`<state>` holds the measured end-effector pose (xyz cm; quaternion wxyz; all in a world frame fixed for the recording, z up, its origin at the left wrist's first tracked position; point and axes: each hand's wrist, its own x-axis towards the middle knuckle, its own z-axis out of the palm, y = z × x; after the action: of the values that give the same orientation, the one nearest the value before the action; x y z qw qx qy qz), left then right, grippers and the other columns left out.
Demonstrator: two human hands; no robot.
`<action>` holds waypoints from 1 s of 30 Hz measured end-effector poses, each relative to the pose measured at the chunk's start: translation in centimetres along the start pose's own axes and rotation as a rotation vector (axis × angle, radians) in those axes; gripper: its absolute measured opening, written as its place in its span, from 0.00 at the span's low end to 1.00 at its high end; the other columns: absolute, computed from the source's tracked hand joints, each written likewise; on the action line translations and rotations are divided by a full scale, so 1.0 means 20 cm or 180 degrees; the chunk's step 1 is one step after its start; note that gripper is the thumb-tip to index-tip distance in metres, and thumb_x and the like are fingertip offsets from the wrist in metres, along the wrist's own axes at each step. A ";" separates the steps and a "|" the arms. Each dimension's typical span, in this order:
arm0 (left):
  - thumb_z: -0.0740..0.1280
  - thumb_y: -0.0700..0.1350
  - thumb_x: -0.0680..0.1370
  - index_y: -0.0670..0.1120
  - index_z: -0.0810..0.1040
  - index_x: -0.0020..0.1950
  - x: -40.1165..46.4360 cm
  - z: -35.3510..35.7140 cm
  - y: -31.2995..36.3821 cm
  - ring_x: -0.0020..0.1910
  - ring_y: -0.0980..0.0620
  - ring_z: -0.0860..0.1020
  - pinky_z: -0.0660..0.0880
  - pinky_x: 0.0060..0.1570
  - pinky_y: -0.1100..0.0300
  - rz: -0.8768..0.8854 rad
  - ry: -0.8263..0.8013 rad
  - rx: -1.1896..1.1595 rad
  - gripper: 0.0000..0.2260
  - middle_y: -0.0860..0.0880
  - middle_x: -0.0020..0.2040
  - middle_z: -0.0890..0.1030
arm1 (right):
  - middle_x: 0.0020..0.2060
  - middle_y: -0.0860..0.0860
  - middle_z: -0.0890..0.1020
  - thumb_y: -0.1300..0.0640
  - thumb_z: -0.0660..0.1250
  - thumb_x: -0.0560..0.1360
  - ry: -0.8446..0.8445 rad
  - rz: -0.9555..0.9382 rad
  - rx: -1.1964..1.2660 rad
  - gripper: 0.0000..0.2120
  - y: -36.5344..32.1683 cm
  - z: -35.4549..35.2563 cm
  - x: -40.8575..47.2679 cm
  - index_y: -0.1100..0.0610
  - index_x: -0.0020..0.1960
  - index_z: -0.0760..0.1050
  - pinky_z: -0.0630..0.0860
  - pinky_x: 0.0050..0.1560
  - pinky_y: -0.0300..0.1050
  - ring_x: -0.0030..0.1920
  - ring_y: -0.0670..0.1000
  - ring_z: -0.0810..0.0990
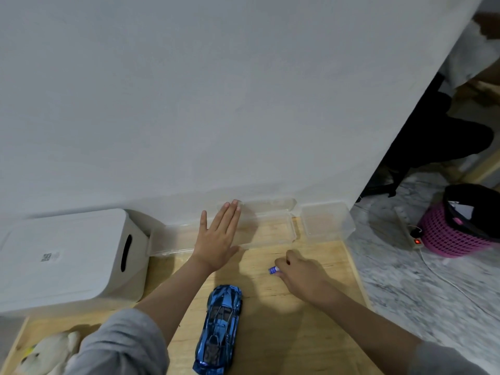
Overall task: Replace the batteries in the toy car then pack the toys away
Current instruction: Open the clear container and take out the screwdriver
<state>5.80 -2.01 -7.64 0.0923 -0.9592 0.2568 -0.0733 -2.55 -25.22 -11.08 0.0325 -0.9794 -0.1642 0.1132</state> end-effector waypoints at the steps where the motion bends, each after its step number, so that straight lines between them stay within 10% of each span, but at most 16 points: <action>1: 0.71 0.65 0.66 0.41 0.49 0.77 0.00 0.00 0.00 0.75 0.48 0.54 0.62 0.65 0.35 -0.0011 -0.0014 0.0009 0.52 0.45 0.77 0.53 | 0.55 0.56 0.72 0.47 0.53 0.81 0.0048 0.0068 0.0010 0.16 0.00 0.02 -0.01 0.56 0.62 0.69 0.72 0.35 0.47 0.34 0.55 0.72; 13: 0.73 0.64 0.65 0.41 0.52 0.77 0.00 0.00 0.01 0.75 0.48 0.54 0.62 0.65 0.35 -0.0028 -0.0044 0.0015 0.51 0.45 0.77 0.53 | 0.44 0.50 0.73 0.40 0.60 0.72 0.0930 0.0319 0.0655 0.18 0.00 0.19 -0.05 0.50 0.54 0.75 0.72 0.35 0.40 0.40 0.49 0.75; 30: 0.74 0.63 0.64 0.40 0.53 0.77 0.00 -0.01 0.02 0.75 0.47 0.57 0.64 0.64 0.35 -0.0054 -0.0041 -0.0029 0.52 0.45 0.77 0.58 | 0.58 0.49 0.77 0.36 0.57 0.73 0.0992 0.0108 0.0468 0.23 -0.05 0.15 0.00 0.48 0.60 0.74 0.73 0.58 0.51 0.58 0.52 0.75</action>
<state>5.65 -2.37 -7.59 0.0889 -0.9623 0.2484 -0.0667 -3.64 -24.19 -13.85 0.1273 -0.9827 -0.1319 -0.0278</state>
